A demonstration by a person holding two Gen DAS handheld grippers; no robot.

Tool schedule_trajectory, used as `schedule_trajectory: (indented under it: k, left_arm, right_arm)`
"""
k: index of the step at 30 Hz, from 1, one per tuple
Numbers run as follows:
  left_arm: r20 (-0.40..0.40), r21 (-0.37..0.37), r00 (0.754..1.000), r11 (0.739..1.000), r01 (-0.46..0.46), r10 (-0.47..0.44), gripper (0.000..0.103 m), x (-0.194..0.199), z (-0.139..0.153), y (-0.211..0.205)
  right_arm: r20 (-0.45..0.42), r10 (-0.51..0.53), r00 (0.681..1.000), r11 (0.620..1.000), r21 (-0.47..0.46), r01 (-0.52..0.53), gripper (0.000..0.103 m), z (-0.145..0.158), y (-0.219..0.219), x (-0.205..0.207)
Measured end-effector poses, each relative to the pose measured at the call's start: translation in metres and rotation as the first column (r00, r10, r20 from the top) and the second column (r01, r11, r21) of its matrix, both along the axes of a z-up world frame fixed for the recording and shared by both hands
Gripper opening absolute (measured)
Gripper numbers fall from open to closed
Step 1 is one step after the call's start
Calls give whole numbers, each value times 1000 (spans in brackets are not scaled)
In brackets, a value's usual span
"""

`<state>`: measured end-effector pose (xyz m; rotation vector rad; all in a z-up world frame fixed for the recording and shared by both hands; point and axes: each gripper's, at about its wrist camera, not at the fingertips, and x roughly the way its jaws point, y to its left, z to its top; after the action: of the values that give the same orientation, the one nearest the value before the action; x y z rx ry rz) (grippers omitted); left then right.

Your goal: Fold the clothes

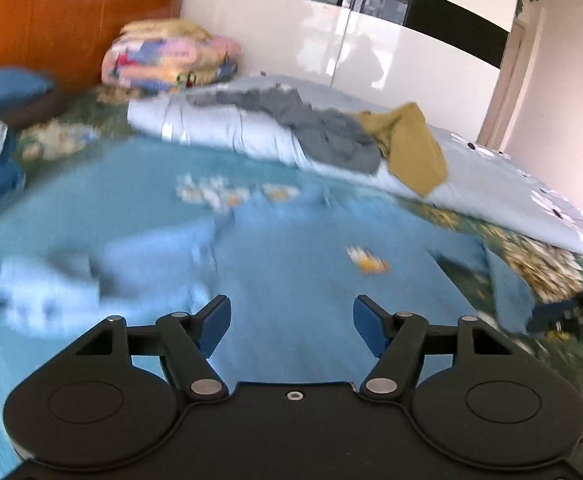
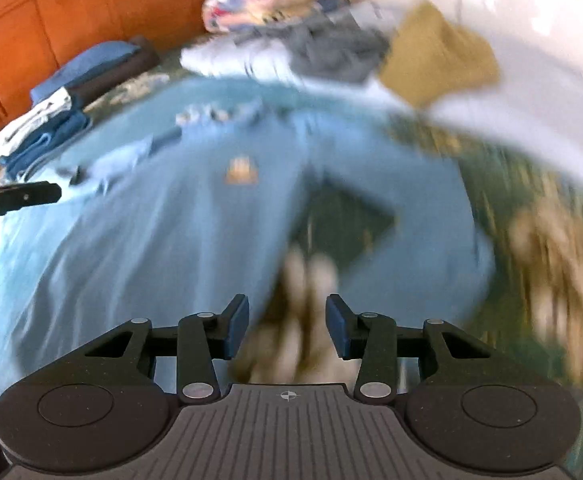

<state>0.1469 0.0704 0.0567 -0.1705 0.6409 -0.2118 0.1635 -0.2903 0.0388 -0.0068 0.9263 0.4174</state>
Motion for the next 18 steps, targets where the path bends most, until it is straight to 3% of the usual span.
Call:
schedule_trajectory:
  k: [4, 11, 13, 15, 18]
  left_arm:
    - [-48, -28, 999, 999, -14, 13, 66, -32, -12, -5]
    - [-19, -30, 999, 999, -42, 41, 70, -63, -1, -1]
    - [-4, -34, 999, 998, -52, 51, 71, -69, 2, 2]
    - [-3, -39, 998, 997, -62, 62, 71, -73, 3, 4]
    - [-7, -50, 997, 996, -72, 72, 71, -76, 3, 8]
  right_arm:
    - [-82, -14, 997, 999, 32, 16, 40, -25, -8, -34]
    - [-50, 21, 999, 999, 40, -19, 43, -31, 11, -42]
    - [-53, 36, 998, 999, 26, -35, 36, -30, 16, -42]
    - [-58, 43, 997, 999, 18, -42, 15, -30, 19, -44]
    - [-77, 55, 995, 998, 36, -53, 4, -28, 24, -50]
